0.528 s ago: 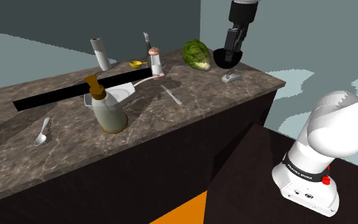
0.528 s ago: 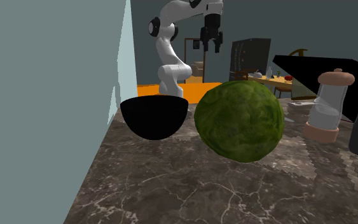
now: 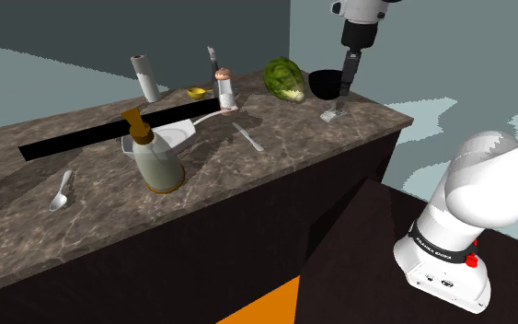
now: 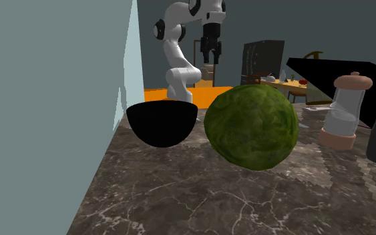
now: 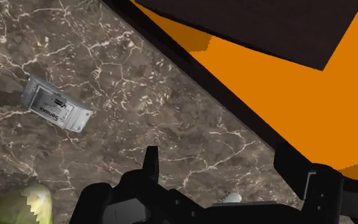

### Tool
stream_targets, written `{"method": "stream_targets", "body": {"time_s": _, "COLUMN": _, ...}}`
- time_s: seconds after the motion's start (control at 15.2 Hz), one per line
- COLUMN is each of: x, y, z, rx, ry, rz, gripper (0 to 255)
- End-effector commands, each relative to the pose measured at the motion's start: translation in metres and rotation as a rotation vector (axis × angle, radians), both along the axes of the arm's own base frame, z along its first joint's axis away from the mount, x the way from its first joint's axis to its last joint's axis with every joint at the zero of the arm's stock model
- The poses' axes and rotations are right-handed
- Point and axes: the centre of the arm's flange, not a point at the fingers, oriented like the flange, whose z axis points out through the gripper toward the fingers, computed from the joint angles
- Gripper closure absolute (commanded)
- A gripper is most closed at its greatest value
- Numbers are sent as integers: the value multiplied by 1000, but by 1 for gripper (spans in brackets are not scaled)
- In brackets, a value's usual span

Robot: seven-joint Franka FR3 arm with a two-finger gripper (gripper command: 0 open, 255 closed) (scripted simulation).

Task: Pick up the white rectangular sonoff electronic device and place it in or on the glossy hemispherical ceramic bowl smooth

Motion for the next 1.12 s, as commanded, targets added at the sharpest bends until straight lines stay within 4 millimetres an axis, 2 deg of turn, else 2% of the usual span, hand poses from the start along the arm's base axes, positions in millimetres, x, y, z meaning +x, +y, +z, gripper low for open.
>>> {"method": "stream_targets", "body": {"time_s": 0.0, "x": 2, "y": -22, "z": -13, "rx": -2, "ry": 5, "rz": 73, "gripper": 0}}
{"method": "stream_targets", "body": {"time_s": 0.53, "x": 30, "y": -110, "z": -67, "rx": -9, "ry": 27, "rz": 336, "gripper": 0}}
{"method": "stream_targets", "body": {"time_s": 1.06, "x": 79, "y": -189, "z": -121, "rx": -17, "ry": 49, "rz": 600, "gripper": 0}}
